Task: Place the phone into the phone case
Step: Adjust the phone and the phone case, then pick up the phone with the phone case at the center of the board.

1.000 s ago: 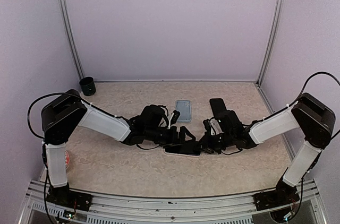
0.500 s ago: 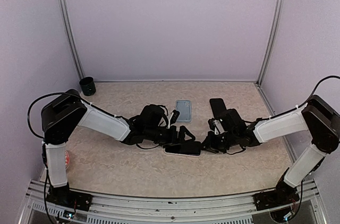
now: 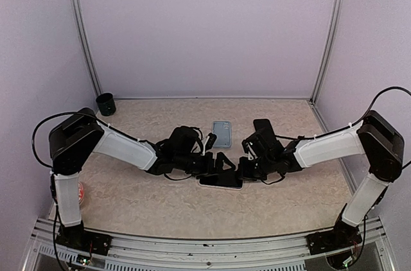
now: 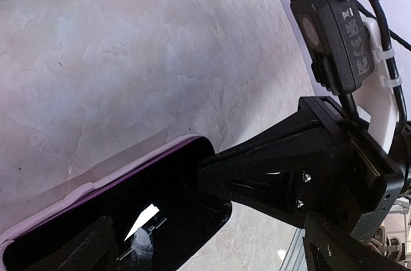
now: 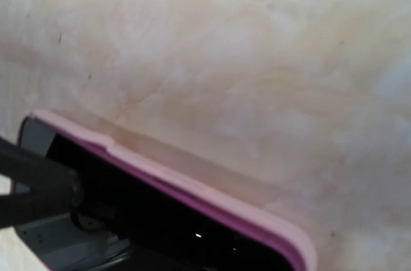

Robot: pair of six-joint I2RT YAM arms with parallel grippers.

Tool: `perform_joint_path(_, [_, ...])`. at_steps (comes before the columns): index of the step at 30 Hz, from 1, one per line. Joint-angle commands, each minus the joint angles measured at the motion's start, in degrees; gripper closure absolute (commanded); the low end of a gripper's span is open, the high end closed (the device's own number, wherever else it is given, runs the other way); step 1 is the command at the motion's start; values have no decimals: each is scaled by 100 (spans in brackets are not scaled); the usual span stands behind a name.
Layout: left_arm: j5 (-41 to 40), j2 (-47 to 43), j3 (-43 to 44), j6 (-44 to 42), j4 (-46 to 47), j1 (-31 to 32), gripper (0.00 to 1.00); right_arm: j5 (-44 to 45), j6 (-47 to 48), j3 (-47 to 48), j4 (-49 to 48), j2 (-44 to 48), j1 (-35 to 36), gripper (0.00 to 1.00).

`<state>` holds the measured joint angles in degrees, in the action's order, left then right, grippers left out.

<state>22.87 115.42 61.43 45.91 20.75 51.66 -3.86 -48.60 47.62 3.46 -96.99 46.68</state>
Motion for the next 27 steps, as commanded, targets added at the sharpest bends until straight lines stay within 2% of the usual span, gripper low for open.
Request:
perform_joint_path(1, [-223, 26, -174, -111, -1043, -55, 1, -71, 104, -377, 1336, -40, 63, 100])
perform_joint_path(6, [-312, -318, -76, -256, -1038, -100, 1, -273, -23, -224, 1162, 865, 29, 86])
perform_joint_path(12, [-465, -655, 97, -548, -1284, -148, 1, -242, -106, -102, 1513, 1566, -136, 69])
perform_joint_path(15, [-595, -757, 153, -630, -1487, -147, 1, -362, -201, -284, 1529, 1551, -282, 66])
perform_joint_path(21, [-788, -985, -70, -575, -1660, -153, 1, -677, -384, -713, 924, 1268, -344, 64])
perform_joint_path(27, [-1125, -1147, -196, -653, -1873, -160, 1, -978, -425, -639, 447, 789, -343, 62])
